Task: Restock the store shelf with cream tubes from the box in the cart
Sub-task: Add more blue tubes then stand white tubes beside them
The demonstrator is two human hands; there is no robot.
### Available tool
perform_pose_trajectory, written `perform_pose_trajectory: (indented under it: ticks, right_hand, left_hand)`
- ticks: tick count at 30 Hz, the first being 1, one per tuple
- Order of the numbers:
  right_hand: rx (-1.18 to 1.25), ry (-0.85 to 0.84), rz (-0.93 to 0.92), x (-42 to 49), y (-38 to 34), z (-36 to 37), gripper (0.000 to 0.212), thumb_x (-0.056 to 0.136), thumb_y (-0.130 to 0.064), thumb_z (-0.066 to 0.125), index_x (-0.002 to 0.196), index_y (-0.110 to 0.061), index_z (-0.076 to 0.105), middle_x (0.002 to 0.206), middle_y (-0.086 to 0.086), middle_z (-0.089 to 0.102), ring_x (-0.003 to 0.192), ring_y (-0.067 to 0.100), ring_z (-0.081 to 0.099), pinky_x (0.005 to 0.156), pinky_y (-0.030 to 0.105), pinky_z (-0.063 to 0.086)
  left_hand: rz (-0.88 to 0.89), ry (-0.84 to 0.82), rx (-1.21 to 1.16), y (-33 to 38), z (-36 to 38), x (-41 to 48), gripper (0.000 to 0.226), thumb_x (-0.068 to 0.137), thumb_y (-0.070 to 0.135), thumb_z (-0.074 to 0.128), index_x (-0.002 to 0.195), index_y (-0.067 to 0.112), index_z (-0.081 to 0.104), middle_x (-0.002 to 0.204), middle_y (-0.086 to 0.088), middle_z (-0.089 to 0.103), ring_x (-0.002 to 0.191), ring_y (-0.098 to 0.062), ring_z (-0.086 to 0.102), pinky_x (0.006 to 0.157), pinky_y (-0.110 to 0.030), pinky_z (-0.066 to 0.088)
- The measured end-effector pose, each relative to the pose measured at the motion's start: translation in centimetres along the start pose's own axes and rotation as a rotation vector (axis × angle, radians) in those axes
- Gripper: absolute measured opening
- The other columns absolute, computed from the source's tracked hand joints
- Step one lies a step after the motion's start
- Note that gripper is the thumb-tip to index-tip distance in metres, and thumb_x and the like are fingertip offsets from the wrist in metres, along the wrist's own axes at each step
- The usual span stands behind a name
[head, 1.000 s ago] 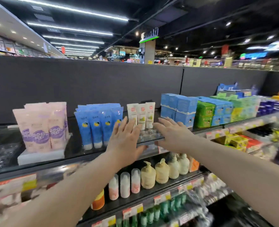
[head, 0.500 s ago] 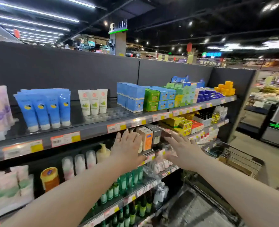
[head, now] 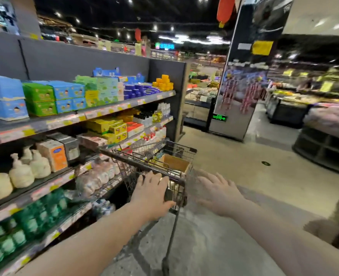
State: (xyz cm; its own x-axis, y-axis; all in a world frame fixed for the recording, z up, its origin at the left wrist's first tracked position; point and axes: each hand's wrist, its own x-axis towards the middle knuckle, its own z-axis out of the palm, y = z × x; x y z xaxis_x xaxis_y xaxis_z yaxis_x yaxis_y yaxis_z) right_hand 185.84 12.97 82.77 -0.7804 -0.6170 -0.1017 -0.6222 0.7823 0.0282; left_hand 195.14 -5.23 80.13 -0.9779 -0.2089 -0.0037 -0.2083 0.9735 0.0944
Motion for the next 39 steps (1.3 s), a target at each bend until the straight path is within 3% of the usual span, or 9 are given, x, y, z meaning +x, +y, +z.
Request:
perform_pose_trajectory:
  ticks: [10, 19, 32, 39]
  right_hand:
    - [0.069, -0.102, 0.216, -1.7, 11.1, 3.9, 0.073, 0.094, -0.053, 0.041, 0.152, -0.027, 0.004, 0.160, 0.001, -0.001, 0.147, 0.029, -0.003, 0.118, 0.050, 0.005]
    - [0.056, -0.120, 0.354, 7.2, 20.8, 4.1, 0.073, 0.094, -0.054, 0.040, 0.152, -0.027, 0.005, 0.160, 0.001, 0.001, 0.147, 0.029, 0.000, 0.118, 0.051, 0.007]
    - [0.038, -0.206, 0.320, 25.3, 27.8, 4.8, 0.072, 0.094, -0.052, 0.041, 0.151, -0.027, 0.006, 0.160, 0.000, 0.004, 0.148, 0.026, 0.001, 0.118, 0.050, 0.006]
    - [0.019, -0.224, 0.123, 37.3, 31.7, 7.3, 0.071, 0.093, -0.053, 0.042, 0.151, -0.029, 0.009, 0.160, -0.001, 0.006, 0.148, 0.026, 0.003, 0.118, 0.049, 0.009]
  left_hand:
    - [0.248, -0.043, 0.049, 10.8, 3.9, 8.5, 0.080, 0.089, 0.060, 0.041, 0.150, 0.020, 0.009, 0.157, -0.002, 0.011, 0.145, -0.026, 0.003, 0.117, -0.049, 0.003]
    - [0.326, -0.121, 0.009, 15.2, 6.7, 23.0, 0.080, 0.090, 0.060, 0.039, 0.150, 0.019, 0.003, 0.159, -0.004, 0.004, 0.146, -0.028, -0.003, 0.117, -0.049, -0.001]
    - [0.239, -0.186, -0.037, 13.0, 10.5, 41.3, 0.078, 0.090, 0.058, 0.041, 0.149, 0.019, 0.009, 0.157, -0.005, 0.012, 0.146, -0.028, 0.003, 0.118, -0.049, 0.003]
    - [0.057, -0.183, -0.033, 10.1, 13.3, 48.9, 0.078, 0.089, 0.060, 0.041, 0.149, 0.018, 0.012, 0.156, -0.004, 0.016, 0.144, -0.027, 0.010, 0.117, -0.048, 0.008]
